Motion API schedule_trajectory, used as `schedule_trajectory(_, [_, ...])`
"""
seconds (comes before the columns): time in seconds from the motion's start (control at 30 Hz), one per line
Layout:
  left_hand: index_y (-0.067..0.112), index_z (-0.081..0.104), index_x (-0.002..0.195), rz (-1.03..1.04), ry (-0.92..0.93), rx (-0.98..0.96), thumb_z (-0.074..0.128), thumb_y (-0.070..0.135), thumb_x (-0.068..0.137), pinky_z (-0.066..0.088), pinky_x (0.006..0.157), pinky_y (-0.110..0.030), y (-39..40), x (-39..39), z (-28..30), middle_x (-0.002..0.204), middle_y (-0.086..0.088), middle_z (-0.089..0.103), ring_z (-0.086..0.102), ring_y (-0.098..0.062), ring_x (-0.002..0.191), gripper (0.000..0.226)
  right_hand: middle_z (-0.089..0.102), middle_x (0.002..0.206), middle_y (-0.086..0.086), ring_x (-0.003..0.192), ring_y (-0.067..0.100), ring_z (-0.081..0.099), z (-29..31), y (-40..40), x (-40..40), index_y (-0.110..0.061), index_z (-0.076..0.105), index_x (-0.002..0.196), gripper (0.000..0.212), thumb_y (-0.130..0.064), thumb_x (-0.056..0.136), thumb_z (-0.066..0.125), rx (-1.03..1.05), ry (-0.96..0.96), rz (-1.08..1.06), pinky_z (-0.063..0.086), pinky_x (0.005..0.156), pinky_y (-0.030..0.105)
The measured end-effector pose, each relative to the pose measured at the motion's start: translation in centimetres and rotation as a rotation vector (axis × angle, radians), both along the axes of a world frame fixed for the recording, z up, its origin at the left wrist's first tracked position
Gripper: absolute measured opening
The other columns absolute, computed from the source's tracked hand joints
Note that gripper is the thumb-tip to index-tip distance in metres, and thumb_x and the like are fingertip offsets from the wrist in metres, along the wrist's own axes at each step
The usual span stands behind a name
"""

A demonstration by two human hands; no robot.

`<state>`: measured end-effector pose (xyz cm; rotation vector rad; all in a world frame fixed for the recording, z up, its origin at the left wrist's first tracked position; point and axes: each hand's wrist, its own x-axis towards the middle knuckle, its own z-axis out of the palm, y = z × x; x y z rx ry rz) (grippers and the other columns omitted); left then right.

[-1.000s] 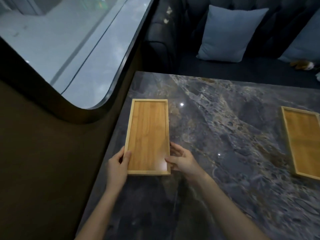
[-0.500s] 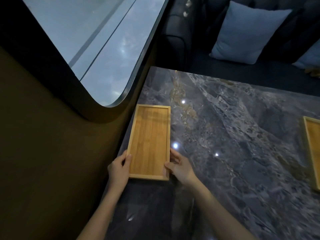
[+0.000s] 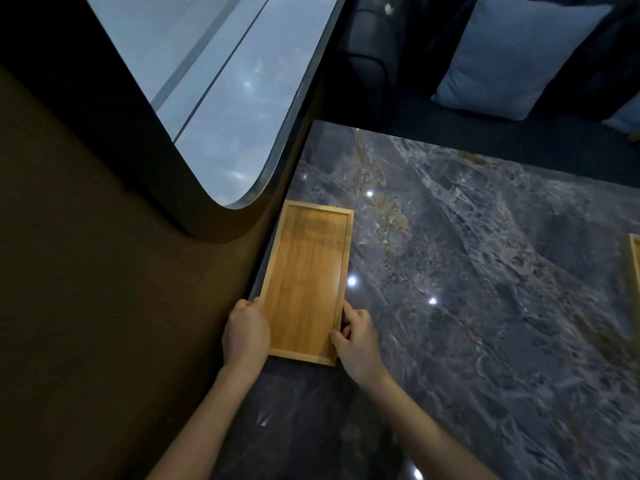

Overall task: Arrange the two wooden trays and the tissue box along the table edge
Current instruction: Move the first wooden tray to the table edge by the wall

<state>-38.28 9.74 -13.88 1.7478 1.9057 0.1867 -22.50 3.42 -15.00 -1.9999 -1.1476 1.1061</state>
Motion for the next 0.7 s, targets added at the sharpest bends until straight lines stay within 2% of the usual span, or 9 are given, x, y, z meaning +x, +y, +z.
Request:
schedule_trajectory(0.13, [0.000, 0.054, 0.116, -0.069, 0.128, -0.038, 0.036, 0.004, 0.093, 0.054, 0.075, -0.035, 0.4, 0.1, 0.2, 0.108, -0.017, 0.057, 0.059, -0.024, 0.084, 0.029, 0.042, 0.093, 0.000, 0.067, 0.005, 0.043, -0.1, -0.2, -0.6, -0.022, 0.048, 0.124, 0.043, -0.005, 0.085, 0.052, 0.023, -0.028, 0.001, 0.037, 0.068, -0.001])
schedule_trajectory(0.27, [0.000, 0.049, 0.118, -0.152, 0.263, -0.054, 0.038, 0.001, 0.091, 0.052, 0.080, -0.033, 0.6, 0.5, 0.7, 0.115, -0.018, 0.056, 0.058, -0.026, 0.097, 0.029, 0.042, 0.096, 0.001, 0.068, 0.004, 0.043, 0.0, -0.1, -1.0, -0.019, 0.047, 0.123, 0.041, -0.004, 0.085, 0.053, 0.040, -0.024, 0.007, 0.037, 0.070, -0.002])
schedule_trajectory(0.37, [0.000, 0.049, 0.117, -0.185, 0.347, -0.063, 0.042, 0.003, 0.091, 0.053, 0.077, -0.032, 0.9, 0.7, 0.7, 0.113, -0.016, 0.058, 0.060, -0.024, 0.097, 0.028, 0.042, 0.096, 0.002, 0.069, 0.003, 0.043, -0.1, -0.1, -1.2, -0.017, 0.047, 0.123, 0.041, -0.003, 0.085, 0.053, 0.066, -0.024, 0.014, 0.036, 0.069, -0.003])
schedule_trajectory(0.53, [0.000, 0.050, 0.117, -0.217, 0.394, -0.045, 0.043, 0.005, 0.091, 0.054, 0.074, -0.031, 1.2, 0.7, 0.7, 0.110, -0.016, 0.060, 0.062, -0.023, 0.091, 0.027, 0.040, 0.099, 0.001, 0.071, 0.001, 0.042, -0.2, 0.2, -1.1, -0.014, 0.044, 0.127, 0.043, -0.003, 0.086, 0.052, 0.060, -0.020, 0.020, 0.037, 0.068, -0.003])
schedule_trajectory(0.7, [0.000, 0.055, 0.107, -0.230, 0.396, -0.033, 0.043, 0.005, 0.091, 0.054, 0.072, -0.031, 1.0, 0.8, 0.9, 0.106, -0.016, 0.060, 0.061, -0.023, 0.088, 0.021, 0.040, 0.099, 0.003, 0.070, 0.001, 0.041, -0.3, 0.1, -1.2, -0.011, 0.045, 0.123, 0.039, -0.001, 0.085, 0.051, 0.068, -0.034, 0.025, 0.037, 0.063, 0.001])
